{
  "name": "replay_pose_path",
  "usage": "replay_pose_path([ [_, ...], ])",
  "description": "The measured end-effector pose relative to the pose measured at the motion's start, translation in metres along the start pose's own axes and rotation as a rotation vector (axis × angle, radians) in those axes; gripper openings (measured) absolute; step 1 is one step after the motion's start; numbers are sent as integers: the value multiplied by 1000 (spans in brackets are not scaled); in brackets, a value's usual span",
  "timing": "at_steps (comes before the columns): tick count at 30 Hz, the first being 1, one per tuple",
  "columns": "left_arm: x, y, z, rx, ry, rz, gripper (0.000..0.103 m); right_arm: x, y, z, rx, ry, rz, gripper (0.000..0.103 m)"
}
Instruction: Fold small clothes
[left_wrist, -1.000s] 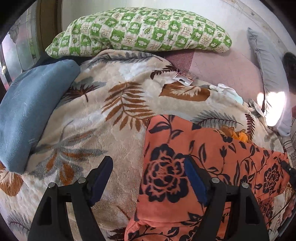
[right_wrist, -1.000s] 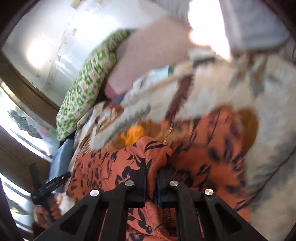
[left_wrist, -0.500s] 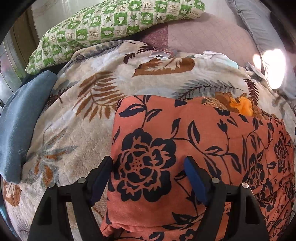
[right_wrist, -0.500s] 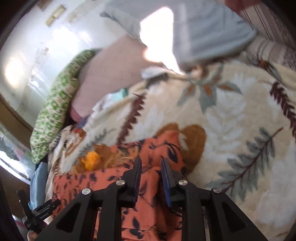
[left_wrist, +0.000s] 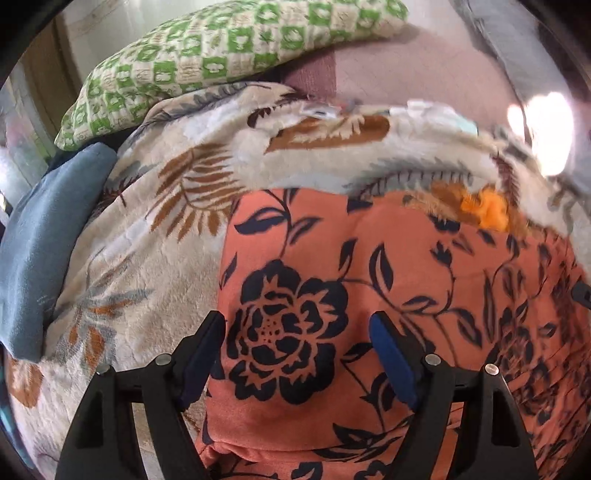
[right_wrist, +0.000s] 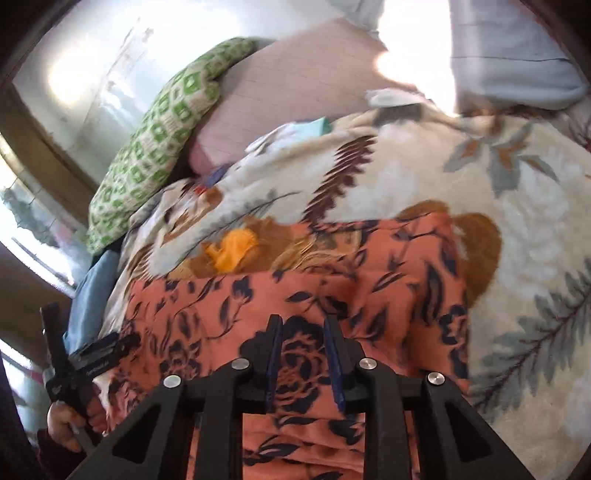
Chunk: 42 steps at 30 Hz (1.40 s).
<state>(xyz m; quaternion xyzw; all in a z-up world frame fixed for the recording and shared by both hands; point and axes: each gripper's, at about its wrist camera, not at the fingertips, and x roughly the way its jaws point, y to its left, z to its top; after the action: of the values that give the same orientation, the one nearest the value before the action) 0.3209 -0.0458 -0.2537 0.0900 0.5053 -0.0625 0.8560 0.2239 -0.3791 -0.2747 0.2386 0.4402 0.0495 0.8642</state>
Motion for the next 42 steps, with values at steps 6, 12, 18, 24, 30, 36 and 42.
replay_pose_path([
  [6, -14, -10, 0, 22, -56, -26, 81, 18, 20, -7, -79, 77, -53, 32],
  [12, 1, -31, -5, 80, -22, 54, 81, 23, 13, 0, -84, -13, -103, 32],
  [18, 7, -34, 0, 68, 3, 55, 85, 49, -19, 21, 57, 15, -73, 33],
  [24, 2, -27, 3, -4, 2, 28, 85, 17, -10, 29, 54, -62, -73, 34],
  [30, -40, -40, -24, 6, -60, 18, 85, 6, -6, -1, 27, 49, -143, 41],
  [36, -123, -53, -73, 20, -181, 13, 85, -99, 36, -43, -102, -210, -181, 50],
  [42, -212, -56, -121, 43, -320, 44, 85, -176, 74, -106, -243, -309, -251, 52],
])
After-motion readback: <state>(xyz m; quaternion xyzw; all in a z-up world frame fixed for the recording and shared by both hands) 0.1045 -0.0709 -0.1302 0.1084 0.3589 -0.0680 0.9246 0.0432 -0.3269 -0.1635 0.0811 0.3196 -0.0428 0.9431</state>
